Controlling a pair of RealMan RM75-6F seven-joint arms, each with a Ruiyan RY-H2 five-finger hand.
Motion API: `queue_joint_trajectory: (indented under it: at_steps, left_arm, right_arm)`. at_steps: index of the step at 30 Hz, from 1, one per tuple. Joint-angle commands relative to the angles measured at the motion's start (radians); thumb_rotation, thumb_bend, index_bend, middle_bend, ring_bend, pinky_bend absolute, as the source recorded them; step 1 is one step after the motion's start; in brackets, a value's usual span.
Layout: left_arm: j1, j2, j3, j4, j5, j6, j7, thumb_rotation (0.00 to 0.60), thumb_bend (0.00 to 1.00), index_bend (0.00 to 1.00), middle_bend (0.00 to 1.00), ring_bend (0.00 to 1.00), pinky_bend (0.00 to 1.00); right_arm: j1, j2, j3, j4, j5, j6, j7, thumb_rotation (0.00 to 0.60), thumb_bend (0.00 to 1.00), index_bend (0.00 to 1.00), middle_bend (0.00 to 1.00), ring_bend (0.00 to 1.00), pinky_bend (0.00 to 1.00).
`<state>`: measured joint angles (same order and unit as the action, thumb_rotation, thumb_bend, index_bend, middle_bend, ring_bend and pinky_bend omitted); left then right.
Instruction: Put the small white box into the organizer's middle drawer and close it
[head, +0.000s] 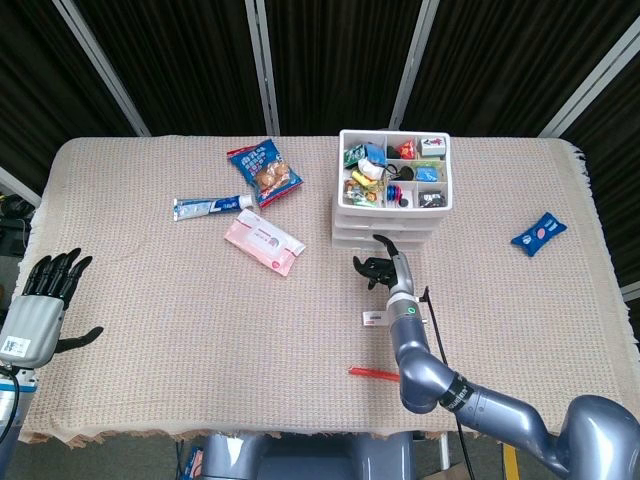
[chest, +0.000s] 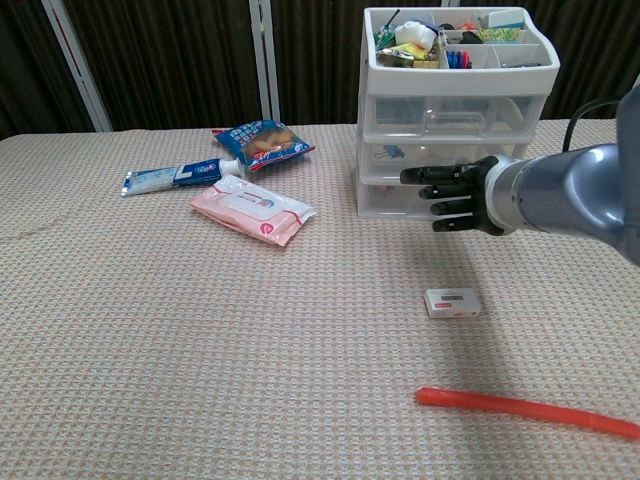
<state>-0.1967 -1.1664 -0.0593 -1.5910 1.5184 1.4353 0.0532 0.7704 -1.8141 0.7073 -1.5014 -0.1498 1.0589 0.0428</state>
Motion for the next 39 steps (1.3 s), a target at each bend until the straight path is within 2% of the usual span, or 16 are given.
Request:
queue_joint_trajectory:
  at_steps: [1,8,19,31,39]
  left_arm:
    - [-0.001,0.001,0.0,-0.001,-0.002,-0.003,-0.001,0.6,0.01,0.0,0.0,0.0,0.0]
    - [-0.003,0.0,0.0,-0.003,-0.003,-0.007,0.004,0.6,0.01,0.0,0.0,0.0,0.0]
    - [-0.004,0.0,-0.001,-0.002,-0.006,-0.008,0.008,0.6,0.01,0.0,0.0,0.0,0.0]
    - [-0.005,0.001,-0.001,-0.002,-0.01,-0.011,0.009,0.6,0.01,0.0,0.0,0.0,0.0]
    - [-0.005,0.0,-0.003,-0.004,-0.017,-0.013,0.01,0.6,0.01,0.0,0.0,0.0,0.0]
  right_arm:
    - [0.002,-0.005,0.009,0.005,-0.006,0.01,0.008,0.6,0.27,0.13,0.79,0.82,0.73]
    - [0.003,-0.005,0.022,0.0,0.023,0.005,0.008,0.6,0.27,0.15,0.79,0.82,0.73]
    - [0.033,-0.009,0.09,0.067,0.133,-0.044,0.011,0.6,0.28,0.22,0.79,0.82,0.73]
    - [0.053,-0.001,0.111,0.113,0.198,-0.06,-0.015,0.6,0.28,0.35,0.79,0.82,0.73]
    - [0.06,0.003,0.11,0.122,0.22,-0.069,-0.032,0.6,0.28,0.37,0.79,0.82,0.73]
